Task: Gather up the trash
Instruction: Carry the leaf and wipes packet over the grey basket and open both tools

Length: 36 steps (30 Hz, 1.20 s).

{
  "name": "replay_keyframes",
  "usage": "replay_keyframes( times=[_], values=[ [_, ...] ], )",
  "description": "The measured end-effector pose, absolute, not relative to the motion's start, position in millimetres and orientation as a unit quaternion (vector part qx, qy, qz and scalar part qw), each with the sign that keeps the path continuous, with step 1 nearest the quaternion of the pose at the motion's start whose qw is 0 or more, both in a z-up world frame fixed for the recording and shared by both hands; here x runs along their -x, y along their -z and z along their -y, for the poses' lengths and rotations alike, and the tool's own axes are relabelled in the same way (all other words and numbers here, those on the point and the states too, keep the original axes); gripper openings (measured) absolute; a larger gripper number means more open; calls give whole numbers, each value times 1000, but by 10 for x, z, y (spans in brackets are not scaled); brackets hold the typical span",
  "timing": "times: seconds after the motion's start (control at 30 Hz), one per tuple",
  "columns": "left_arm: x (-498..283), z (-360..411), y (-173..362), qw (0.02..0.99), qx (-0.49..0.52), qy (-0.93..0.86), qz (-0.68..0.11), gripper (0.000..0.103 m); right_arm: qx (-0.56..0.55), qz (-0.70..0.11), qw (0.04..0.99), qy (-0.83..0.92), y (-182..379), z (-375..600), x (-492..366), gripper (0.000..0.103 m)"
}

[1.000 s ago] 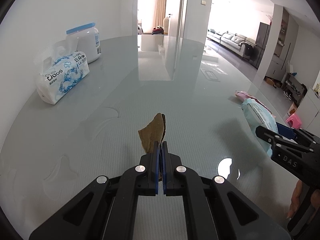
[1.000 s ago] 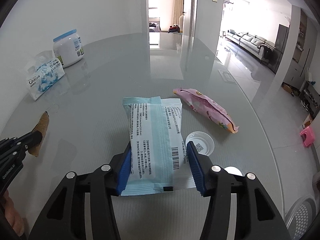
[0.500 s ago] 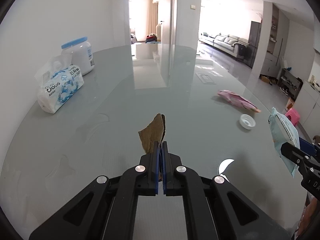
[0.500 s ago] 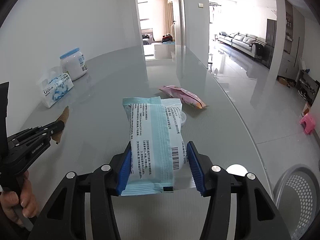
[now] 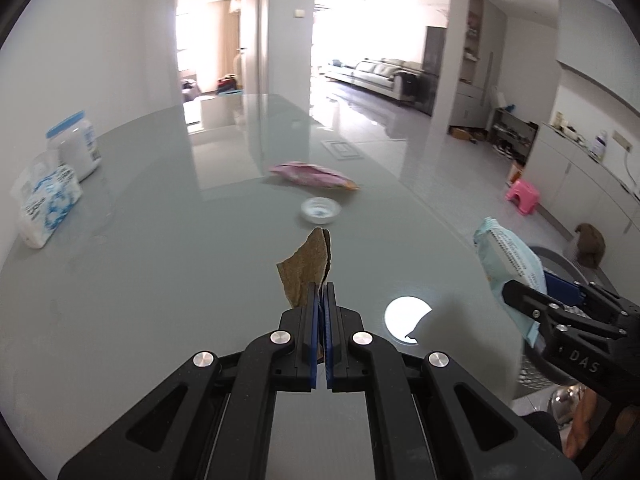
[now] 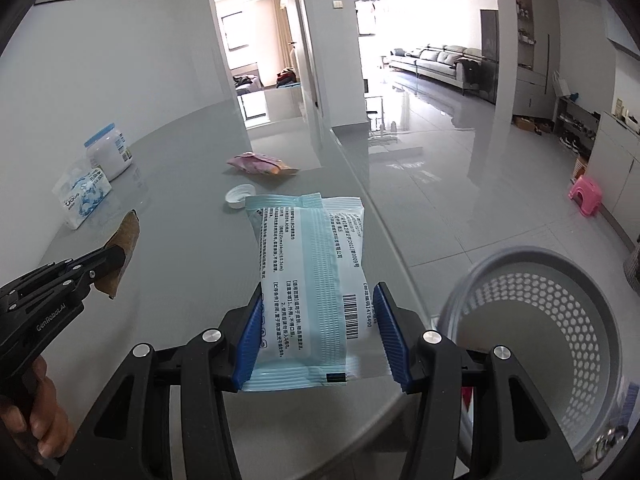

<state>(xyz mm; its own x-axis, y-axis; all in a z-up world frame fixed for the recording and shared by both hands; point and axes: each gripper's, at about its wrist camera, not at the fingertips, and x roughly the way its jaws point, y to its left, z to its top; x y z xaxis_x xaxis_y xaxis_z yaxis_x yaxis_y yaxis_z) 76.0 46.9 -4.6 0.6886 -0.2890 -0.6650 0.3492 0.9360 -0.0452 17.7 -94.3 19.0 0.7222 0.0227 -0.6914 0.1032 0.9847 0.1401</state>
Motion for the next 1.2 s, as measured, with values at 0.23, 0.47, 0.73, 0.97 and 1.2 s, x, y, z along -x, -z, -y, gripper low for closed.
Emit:
replay_keyframes(
  times=[0.23, 0.47, 0.73, 0.97, 1.2],
  values=[
    [-557, 317, 23, 902, -60, 246, -350, 3, -120, -364, 918, 103, -129, 1727, 302, 51],
    [-438, 993, 78, 881, -74, 300, -359, 3, -151, -362, 904, 172, -33, 2401, 739, 51],
    [-316, 1683, 215, 851, -96, 349, -380, 3, -178, -364, 894, 192, 53, 2856, 1003, 51],
    [-313, 2035, 405, 834, -120, 361, -401, 3, -195, -373, 887, 188, 158, 3083, 1094, 51],
    [-321, 2205, 557, 821, -135, 362, -421, 4, -219, -381, 879, 186, 283, 3163, 1122, 51]
  ],
)
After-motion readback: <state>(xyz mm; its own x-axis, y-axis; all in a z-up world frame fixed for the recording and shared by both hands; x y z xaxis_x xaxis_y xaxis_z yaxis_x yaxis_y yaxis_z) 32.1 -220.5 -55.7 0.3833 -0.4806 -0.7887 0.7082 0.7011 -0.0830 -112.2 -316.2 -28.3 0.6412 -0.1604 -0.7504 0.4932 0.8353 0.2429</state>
